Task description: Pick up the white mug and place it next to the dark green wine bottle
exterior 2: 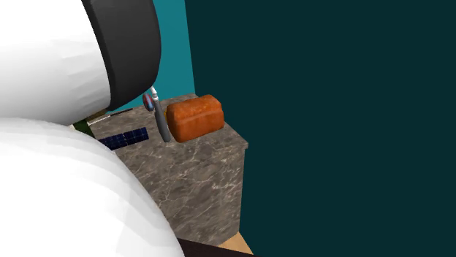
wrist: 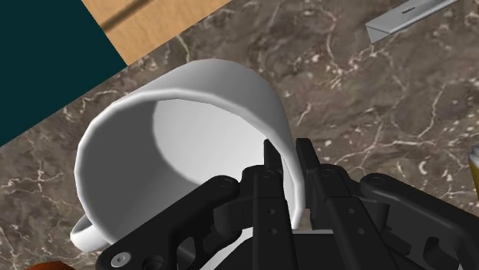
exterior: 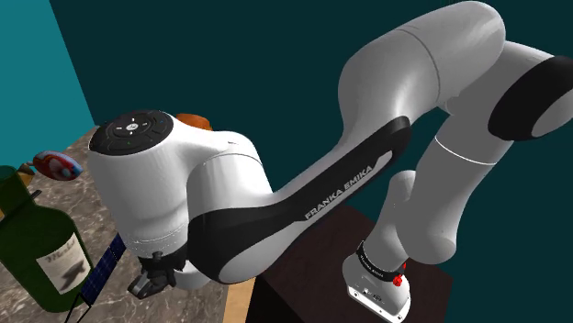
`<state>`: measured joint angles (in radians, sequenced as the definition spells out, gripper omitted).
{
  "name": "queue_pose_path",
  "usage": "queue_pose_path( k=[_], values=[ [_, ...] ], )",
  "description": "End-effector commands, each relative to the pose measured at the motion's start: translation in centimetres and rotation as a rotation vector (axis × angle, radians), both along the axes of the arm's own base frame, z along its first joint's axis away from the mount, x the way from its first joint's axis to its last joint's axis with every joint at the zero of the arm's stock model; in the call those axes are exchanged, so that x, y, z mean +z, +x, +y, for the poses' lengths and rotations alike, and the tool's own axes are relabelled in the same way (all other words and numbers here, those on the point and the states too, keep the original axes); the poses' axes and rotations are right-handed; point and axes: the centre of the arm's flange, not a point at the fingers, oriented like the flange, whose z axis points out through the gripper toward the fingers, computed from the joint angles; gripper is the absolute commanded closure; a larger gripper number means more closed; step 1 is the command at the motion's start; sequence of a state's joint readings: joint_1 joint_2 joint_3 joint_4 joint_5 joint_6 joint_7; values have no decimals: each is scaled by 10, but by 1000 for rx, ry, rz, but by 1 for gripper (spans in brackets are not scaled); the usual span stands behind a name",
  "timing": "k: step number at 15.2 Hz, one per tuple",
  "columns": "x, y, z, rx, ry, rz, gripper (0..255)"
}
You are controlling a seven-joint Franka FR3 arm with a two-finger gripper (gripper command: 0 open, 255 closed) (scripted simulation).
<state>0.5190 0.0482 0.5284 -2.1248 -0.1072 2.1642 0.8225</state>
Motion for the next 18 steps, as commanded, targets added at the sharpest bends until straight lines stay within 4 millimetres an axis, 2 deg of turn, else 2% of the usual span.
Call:
queue_pose_path(
  k=[1,8,15,16,18],
  values=[
    [-10,0,1,0,1,0,255],
    [-44,0,1,0,1,0,255],
    [-44,0,1,0,1,0,255],
    [-44,0,1,0,1,0,0],
    [-44,0,1,0,1,0,0]
  ],
)
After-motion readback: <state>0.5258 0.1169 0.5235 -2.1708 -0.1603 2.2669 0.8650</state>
